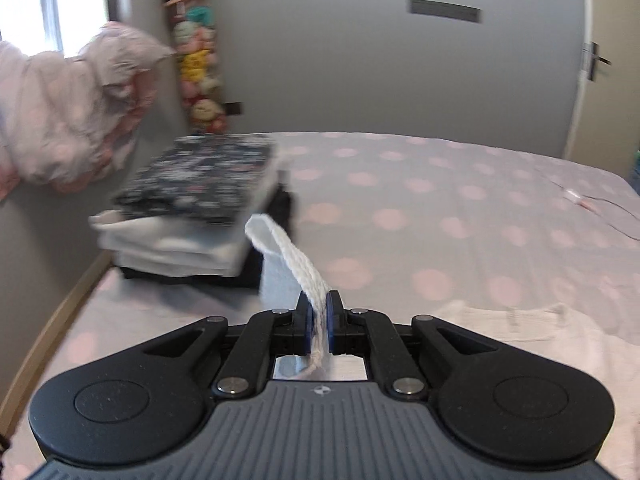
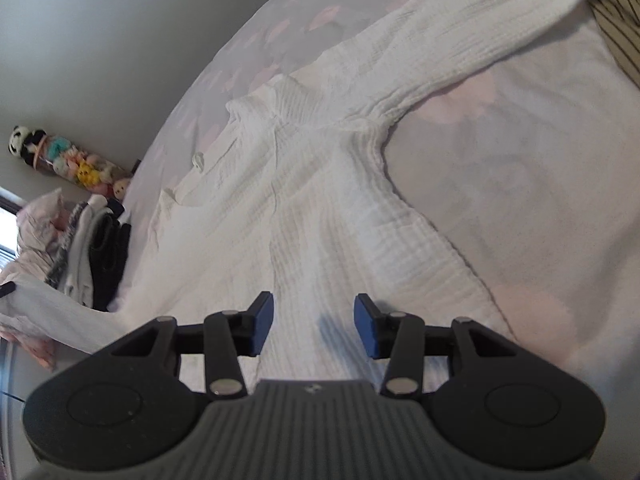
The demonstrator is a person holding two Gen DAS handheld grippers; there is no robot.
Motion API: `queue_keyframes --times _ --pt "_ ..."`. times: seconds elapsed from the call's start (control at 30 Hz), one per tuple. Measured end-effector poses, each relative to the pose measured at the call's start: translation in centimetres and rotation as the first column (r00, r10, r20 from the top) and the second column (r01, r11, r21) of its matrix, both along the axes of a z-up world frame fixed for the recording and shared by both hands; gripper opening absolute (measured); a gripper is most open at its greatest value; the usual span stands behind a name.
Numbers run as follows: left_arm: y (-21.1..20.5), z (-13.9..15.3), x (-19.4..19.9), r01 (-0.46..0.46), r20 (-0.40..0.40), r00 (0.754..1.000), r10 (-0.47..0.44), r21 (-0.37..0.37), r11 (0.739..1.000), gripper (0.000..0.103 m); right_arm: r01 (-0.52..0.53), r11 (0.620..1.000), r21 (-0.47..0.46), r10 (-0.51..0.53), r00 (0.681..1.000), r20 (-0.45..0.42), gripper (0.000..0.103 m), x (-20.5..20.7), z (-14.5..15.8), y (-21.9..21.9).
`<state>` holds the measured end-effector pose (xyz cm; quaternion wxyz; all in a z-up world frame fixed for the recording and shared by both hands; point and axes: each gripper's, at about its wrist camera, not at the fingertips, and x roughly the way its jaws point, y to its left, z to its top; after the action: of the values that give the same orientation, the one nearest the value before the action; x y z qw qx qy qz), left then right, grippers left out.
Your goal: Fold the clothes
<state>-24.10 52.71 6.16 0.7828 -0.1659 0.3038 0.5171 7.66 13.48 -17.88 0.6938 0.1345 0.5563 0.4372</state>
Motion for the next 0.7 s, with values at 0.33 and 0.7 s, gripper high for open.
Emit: queue_keyframes --times 0.33,0.7 --pt "-4.1 -8.5 11.5 0.145 0.014 0.989 -0.145 -0.174 0.974 0.008 -0.003 1.0 0.022 0.005 0.998 -0.068 0.052 0.7 -1.7 0.8" --pt "-6.1 -17.9 16.1 0.221 0.041 0.975 -0.22 -0.341 0.914 0.01 -0.002 0.999 0.045 0.007 0.996 -0.09 0.055 1.2 -2.6 1.5"
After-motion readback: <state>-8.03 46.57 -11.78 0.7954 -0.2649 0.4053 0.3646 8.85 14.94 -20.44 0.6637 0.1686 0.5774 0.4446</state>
